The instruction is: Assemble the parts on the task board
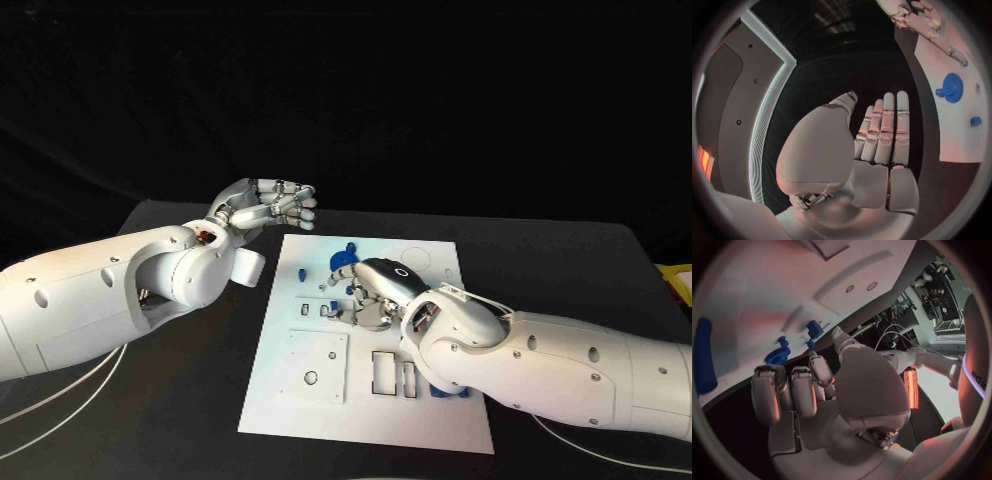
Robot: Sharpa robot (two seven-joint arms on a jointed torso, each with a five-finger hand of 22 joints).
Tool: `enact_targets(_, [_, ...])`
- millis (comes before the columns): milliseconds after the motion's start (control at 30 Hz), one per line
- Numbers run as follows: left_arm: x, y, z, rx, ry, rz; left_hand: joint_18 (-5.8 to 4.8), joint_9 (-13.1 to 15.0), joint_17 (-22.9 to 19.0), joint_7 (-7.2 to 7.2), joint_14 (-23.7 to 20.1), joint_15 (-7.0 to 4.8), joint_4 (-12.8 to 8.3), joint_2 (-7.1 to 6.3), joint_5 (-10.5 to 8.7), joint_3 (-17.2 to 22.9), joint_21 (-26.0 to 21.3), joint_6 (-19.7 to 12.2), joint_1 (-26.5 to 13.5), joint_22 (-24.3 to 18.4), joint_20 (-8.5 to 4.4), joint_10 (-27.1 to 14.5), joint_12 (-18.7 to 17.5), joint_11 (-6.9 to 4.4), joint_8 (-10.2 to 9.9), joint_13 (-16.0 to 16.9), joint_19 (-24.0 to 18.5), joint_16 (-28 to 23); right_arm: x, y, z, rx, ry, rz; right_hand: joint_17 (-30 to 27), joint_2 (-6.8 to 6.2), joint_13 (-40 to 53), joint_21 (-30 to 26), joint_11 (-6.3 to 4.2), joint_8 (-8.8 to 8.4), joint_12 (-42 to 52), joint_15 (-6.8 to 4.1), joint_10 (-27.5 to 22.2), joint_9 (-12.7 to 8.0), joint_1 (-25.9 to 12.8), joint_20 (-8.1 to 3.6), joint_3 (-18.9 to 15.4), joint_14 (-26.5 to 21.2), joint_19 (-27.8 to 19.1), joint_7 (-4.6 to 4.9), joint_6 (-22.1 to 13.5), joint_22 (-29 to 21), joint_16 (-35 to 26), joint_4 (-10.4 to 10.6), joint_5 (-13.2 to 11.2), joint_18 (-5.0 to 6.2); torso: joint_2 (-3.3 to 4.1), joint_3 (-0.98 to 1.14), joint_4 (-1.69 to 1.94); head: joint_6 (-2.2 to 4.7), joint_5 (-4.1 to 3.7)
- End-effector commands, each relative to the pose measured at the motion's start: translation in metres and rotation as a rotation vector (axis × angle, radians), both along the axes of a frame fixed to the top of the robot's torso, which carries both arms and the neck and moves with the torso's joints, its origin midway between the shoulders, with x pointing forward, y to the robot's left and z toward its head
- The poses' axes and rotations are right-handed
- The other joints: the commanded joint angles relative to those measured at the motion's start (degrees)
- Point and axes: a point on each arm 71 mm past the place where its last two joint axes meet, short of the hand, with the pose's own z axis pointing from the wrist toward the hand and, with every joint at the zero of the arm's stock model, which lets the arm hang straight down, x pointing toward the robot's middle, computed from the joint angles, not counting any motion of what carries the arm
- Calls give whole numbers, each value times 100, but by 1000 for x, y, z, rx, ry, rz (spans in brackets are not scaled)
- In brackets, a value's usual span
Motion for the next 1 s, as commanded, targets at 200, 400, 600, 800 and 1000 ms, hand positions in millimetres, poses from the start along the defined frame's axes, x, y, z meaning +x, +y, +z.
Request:
enact_targets(200, [1,-7,-17,320,85,-154,58,344,1544,-444,886,-526,29,-26,-18,-181,1535,477,-517,900,-435,959,1466,-482,576,1003,493,2419,10,-45,35,244,140,20,630,140,-112,-295,-146,281,-76,-75,-74,35,275,-70,203,397,1,-108,400,917,-121,9,474,64,-128,7,-18,-29,-6])
enact_targets(400, [0,-14,-32,627,148,-237,-321,1187,4605,-391,1911,-531,69,155,7,-354,3672,-401,-842,3715,-525,-433,3911,-482,1701,2900,1722,5622,26,-102,55,334,222,-95,621,125,-117,-300,-183,411,-72,-110,-63,64,244,-104,268,397,9,-148,513,922,-133,52,639,62,-213,13,-15,-91,5])
enact_targets(600, [-1,-21,-42,864,214,-287,-549,1712,5245,-663,2245,-745,91,407,14,-393,4314,-336,-1351,4965,-699,382,5519,-717,2545,4298,2541,6103,38,-145,62,353,218,-203,622,124,-116,-298,-186,420,-69,-112,-58,66,233,-107,273,398,12,-150,516,924,-133,62,657,61,-262,35,-18,-163,55])
enact_targets(800, [1,-30,-47,1070,246,-330,-588,2068,5238,-754,2248,-811,88,457,-4,-600,4414,-347,-1798,5180,-757,565,5968,-799,2953,4764,2658,6095,43,-167,62,351,211,-264,624,120,-118,-296,-187,424,-70,-113,-57,66,228,-109,274,399,14,-151,515,926,-133,67,666,60,-290,65,-13,-210,84])
enact_targets(1000, [4,-42,-48,1162,266,-337,-589,2226,5236,-783,2249,-835,90,462,-20,-684,4421,-392,-1894,5194,-778,534,5984,-825,3096,4744,2657,6093,47,-174,62,345,213,-293,617,115,-123,-296,-187,425,-73,-115,-59,66,222,-110,275,398,15,-152,510,926,-136,71,674,60,-285,77,-21,-234,121])
